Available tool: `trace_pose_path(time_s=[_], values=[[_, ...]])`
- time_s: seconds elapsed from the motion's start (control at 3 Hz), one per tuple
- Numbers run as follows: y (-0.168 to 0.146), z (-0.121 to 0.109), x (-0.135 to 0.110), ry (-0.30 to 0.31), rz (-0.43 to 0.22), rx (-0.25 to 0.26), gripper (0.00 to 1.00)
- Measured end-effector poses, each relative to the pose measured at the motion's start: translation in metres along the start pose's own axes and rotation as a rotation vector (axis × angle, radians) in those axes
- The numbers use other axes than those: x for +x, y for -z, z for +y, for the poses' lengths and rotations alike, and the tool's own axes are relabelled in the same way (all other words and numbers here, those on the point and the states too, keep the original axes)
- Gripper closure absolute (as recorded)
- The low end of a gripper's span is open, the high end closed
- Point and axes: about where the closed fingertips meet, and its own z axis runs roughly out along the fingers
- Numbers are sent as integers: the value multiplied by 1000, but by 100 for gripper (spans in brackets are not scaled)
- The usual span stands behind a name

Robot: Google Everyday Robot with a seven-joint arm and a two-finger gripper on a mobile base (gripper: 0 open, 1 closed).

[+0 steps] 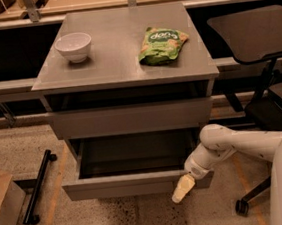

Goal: Open middle drawer

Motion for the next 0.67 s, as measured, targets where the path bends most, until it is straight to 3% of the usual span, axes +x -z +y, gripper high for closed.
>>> trace_pose_path(time_s=[0.33,0.67], values=[[-1,13,9,-6,31,-51,0],[-10,12,10,-16,68,-71,0]])
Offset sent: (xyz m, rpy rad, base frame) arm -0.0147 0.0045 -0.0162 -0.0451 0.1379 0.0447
